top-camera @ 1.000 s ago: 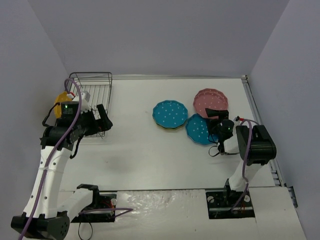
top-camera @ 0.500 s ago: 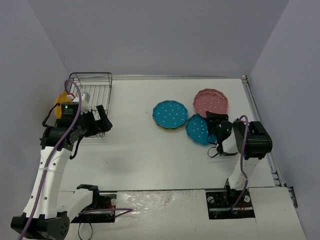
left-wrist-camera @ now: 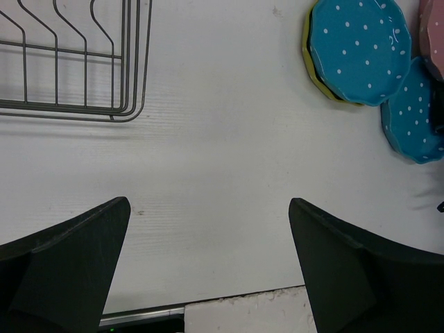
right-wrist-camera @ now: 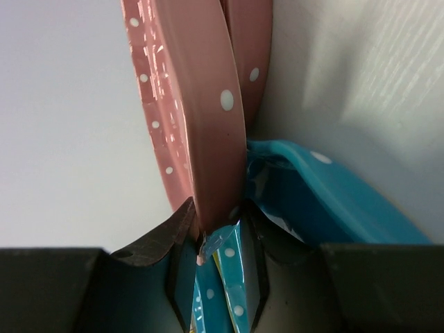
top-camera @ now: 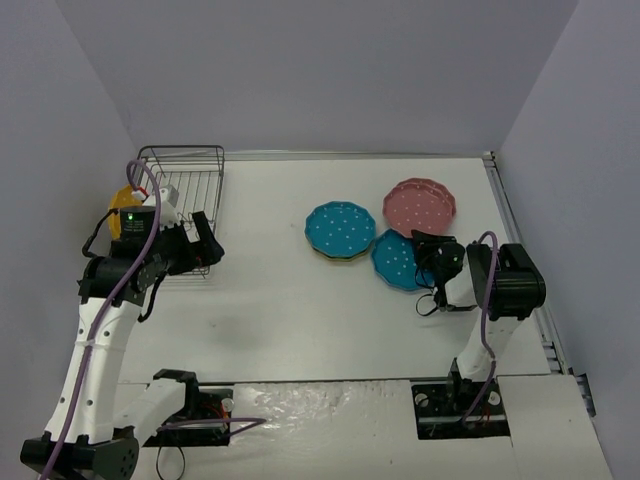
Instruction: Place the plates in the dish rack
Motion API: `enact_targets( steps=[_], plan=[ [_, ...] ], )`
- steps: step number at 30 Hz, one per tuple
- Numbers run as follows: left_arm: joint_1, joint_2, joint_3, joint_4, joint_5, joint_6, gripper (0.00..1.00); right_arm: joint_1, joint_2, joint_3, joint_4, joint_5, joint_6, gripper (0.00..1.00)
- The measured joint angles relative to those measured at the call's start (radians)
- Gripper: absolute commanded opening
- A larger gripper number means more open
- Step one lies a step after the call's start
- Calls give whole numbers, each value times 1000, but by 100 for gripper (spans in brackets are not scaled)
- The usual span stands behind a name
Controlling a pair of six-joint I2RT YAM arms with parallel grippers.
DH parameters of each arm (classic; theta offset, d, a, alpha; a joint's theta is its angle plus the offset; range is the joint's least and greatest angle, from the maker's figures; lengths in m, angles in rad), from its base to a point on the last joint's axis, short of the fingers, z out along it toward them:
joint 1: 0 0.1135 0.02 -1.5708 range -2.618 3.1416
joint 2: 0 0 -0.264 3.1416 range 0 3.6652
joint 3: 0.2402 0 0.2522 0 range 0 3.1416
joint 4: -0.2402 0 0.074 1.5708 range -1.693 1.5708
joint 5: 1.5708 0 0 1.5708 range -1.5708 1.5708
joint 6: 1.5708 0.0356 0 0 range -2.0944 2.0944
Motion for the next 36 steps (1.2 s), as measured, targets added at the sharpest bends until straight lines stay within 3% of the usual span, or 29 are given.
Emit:
enact_targets(
  steps=[11, 23, 36],
  plan=[
    [0, 1, 0, 31, 32, -10, 97, -39, -192, -3, -214, -64, -94, 0],
    [-12, 45, 0, 173, 135, -115, 97, -58, -323, 10, -291, -221, -154, 0],
    [-209, 244, 0, 449, 160, -276, 97, -54, -401, 137, -443, -570, -141, 0]
  ],
)
